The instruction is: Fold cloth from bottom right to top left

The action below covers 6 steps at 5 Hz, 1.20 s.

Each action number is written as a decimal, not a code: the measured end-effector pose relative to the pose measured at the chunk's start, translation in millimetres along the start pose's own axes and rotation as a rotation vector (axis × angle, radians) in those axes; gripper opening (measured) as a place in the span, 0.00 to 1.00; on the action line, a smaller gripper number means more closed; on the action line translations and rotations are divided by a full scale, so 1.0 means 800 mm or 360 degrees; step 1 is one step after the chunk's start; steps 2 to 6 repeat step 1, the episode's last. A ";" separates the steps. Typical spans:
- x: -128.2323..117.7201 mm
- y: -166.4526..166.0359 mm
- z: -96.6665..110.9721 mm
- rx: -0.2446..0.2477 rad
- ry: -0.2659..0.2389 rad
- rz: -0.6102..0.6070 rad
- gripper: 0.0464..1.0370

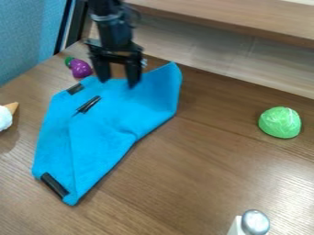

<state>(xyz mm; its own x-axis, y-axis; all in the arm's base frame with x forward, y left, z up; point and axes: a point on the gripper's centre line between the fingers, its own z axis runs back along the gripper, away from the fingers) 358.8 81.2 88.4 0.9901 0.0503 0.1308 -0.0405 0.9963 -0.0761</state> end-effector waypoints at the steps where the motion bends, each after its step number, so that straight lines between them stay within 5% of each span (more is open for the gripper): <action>1: 0.005 -0.044 0.003 -0.0008 -0.0020 -0.0111 0.96; 6: 0.005 -0.044 0.003 -0.0008 -0.0020 -0.0111 0.96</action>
